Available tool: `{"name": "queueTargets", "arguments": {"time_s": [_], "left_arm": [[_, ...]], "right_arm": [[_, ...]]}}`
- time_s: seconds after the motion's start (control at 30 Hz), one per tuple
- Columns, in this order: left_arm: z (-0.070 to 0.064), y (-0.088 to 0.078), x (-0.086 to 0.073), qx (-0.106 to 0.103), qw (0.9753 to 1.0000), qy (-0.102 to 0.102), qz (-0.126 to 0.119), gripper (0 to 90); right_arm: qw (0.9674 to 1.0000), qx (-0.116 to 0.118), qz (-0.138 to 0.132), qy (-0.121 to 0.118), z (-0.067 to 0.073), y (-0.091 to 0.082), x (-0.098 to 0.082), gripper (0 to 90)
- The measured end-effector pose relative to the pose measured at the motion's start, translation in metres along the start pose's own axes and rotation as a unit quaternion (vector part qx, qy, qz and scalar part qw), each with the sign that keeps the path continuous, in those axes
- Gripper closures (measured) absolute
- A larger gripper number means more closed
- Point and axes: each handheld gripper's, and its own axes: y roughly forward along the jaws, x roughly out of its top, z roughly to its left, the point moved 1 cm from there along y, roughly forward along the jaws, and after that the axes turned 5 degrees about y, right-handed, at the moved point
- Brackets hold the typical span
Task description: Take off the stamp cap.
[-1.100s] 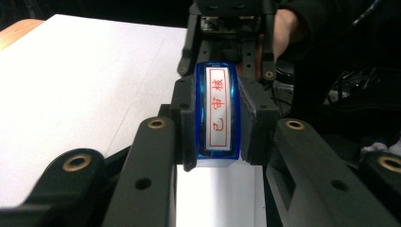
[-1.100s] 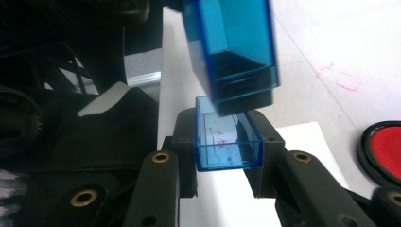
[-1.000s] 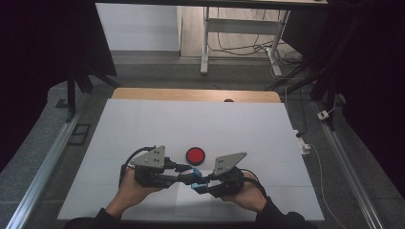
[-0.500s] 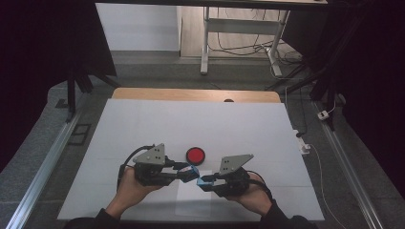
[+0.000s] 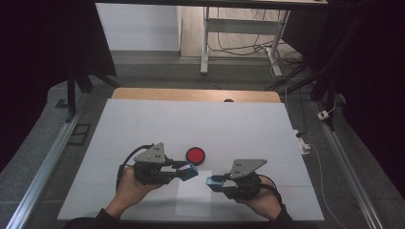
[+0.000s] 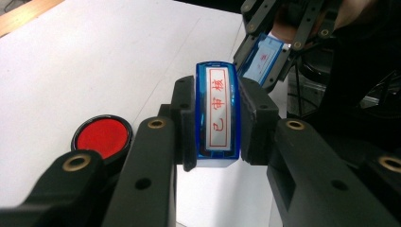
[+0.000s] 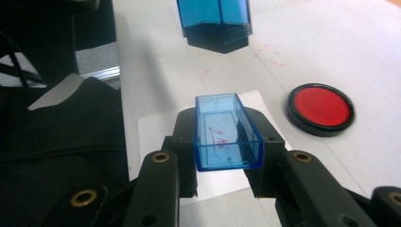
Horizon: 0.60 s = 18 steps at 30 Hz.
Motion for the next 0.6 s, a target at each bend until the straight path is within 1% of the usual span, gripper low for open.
{"name": "queueTargets", "arguments": {"time_s": [0.1,0.17,0.2,0.23,0.33,0.37,0.4,0.47,0.5,0.53,0.57,0.6], "left_arm": [[0.000,0.000,0.000,0.002,1.0000,-0.002,0.002,71.1],[0.000,0.000,0.000,0.003,1.0000,-0.001,0.003,71.1],[0.000,0.000,0.000,0.003,1.0000,-0.001,0.004,71.1],[0.000,0.001,-0.001,0.003,1.0000,-0.002,0.005,71.1],[0.001,0.001,-0.001,0.005,1.0000,-0.004,0.006,71.1],[0.001,0.001,-0.001,0.005,1.0000,-0.004,0.005,71.1],[0.001,0.000,-0.001,0.004,1.0000,-0.005,0.005,71.1],[0.001,0.000,-0.001,0.006,1.0000,-0.006,0.005,71.1],[0.001,0.000,-0.001,0.005,1.0000,-0.006,0.006,71.1],[0.002,0.000,-0.001,0.004,0.9999,-0.006,0.007,71.1],[0.002,0.000,-0.001,0.004,0.9999,-0.006,0.008,71.0],[0.002,0.000,-0.001,0.004,0.9999,-0.007,0.009,71.0]], "right_arm": [[0.9999,-0.013,-0.008,-0.004,0.001,-0.006,-0.003,69.0],[0.9999,-0.014,-0.008,-0.002,0.001,-0.008,-0.004,68.9],[0.9997,-0.018,-0.012,0.008,0.000,-0.011,-0.005,68.9],[0.9997,-0.018,-0.012,0.008,0.000,-0.011,-0.005,68.9],[0.9992,-0.027,-0.015,0.024,0.000,-0.019,-0.007,68.9],[0.9992,-0.027,-0.015,0.024,0.000,-0.019,-0.007,68.9],[0.9988,-0.031,-0.019,0.034,0.000,-0.022,-0.009,68.9],[0.9986,-0.033,-0.019,0.037,-0.001,-0.024,-0.010,68.9],[0.9981,-0.038,-0.022,0.044,-0.001,-0.027,-0.012,68.9],[0.9981,-0.038,-0.022,0.044,-0.001,-0.027,-0.012,68.9],[0.9975,-0.046,-0.022,0.048,-0.002,-0.031,-0.015,68.9],[0.9975,-0.046,-0.022,0.048,-0.002,-0.031,-0.015,68.9]]}}
